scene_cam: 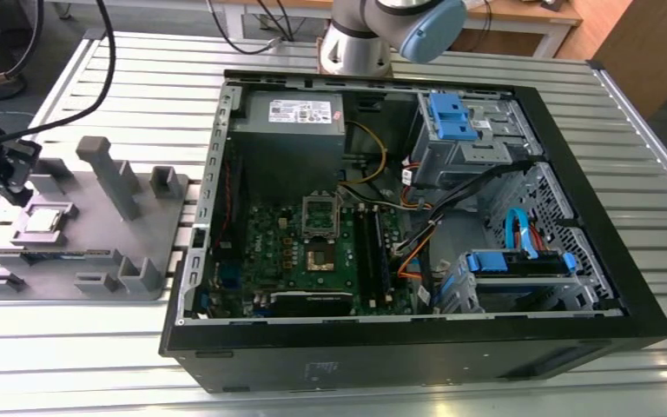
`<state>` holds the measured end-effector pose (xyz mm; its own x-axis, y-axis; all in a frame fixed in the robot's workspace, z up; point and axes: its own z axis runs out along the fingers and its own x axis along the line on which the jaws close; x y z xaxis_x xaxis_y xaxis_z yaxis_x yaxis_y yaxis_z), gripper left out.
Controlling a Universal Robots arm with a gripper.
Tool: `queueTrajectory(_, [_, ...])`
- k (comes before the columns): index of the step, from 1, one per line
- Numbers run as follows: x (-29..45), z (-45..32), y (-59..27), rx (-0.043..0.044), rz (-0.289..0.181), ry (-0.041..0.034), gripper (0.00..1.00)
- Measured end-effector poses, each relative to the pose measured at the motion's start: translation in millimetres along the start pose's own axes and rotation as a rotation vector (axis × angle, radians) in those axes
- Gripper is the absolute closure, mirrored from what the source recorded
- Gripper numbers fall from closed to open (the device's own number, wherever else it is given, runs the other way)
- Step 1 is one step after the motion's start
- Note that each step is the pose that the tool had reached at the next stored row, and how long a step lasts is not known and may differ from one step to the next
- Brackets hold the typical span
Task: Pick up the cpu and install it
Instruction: 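Reach for the cpu, then pick up the cpu and move it towards the insertion slot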
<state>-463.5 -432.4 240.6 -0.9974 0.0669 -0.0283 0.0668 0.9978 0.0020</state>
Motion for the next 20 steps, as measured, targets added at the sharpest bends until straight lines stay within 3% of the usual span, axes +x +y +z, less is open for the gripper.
queueTrajectory(13, [0.3,8.7,0.0,0.0000,0.000,-0.0001,0.89])
queueTrajectory(20, [0.3,9.0,0.0,-0.0001,0.000,-0.0001,0.89])
